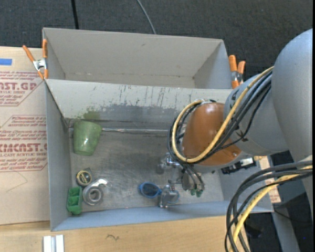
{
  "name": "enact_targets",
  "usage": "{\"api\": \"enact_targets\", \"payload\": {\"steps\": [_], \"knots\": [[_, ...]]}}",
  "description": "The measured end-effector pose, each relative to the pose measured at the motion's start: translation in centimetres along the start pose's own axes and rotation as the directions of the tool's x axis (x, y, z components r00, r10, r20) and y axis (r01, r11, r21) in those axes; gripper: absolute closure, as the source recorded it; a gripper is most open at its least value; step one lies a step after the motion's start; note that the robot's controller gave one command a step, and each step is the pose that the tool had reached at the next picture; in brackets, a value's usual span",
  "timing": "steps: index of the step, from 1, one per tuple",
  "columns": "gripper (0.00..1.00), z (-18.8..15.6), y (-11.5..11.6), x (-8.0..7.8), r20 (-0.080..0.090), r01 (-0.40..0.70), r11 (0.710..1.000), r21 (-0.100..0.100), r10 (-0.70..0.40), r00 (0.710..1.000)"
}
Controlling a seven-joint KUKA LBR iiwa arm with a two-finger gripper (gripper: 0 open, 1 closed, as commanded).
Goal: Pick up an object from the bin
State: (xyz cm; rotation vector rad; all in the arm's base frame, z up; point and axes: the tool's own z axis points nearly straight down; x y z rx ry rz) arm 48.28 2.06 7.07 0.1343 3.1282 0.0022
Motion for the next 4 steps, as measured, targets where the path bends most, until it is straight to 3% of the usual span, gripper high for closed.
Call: {"api": "enact_targets", "payload": {"steps": [1, 2, 3, 4], "knots": [[0.00, -0.1, 0.1, -0.1, -0.006, 0.000, 1.000, 0.000, 0.000, 1.000], [1.00, -0.1, 0.1, 0.1, -0.016, 0.001, 1.000, 0.001, -0.001, 1.000], [1.00, -0.2, 0.1, 0.1, -0.015, 0.002, 1.000, 0.001, -0.002, 1.000], [1.00, -13.3, 0.2, -0.2, -0.002, 0.003, 1.000, 0.000, -0.003, 1.000]]}}
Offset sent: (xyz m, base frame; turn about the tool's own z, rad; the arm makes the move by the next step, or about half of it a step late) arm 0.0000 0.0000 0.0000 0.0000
